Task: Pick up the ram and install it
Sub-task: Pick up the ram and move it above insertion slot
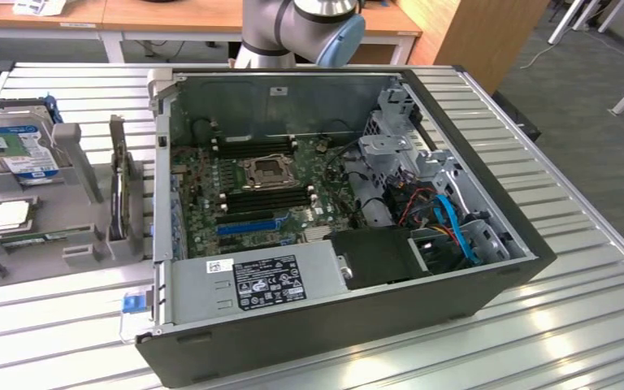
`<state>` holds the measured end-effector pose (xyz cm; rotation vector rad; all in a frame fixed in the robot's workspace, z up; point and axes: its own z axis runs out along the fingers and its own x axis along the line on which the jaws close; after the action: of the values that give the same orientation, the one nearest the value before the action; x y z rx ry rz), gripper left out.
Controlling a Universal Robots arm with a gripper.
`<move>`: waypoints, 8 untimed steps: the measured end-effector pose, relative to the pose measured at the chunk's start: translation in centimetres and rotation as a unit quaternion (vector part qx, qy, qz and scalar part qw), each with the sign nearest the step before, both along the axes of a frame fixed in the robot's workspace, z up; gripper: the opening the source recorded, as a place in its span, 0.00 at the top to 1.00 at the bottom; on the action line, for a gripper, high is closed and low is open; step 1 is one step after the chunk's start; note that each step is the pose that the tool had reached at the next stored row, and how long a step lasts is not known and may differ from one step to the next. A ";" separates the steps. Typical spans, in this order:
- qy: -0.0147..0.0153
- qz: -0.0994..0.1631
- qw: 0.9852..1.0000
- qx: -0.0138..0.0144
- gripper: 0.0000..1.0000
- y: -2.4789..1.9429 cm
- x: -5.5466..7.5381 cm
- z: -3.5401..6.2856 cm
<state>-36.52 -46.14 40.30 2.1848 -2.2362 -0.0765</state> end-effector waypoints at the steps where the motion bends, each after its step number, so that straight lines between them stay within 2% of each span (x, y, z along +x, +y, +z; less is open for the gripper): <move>1: 0.000 0.000 1.000 0.000 0.88 0.00 0.0 0.00; 8: 0.000 0.000 1.000 0.000 0.88 -0.01 0.2 0.03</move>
<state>-36.34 -46.14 40.32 2.1846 -2.2358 -0.0765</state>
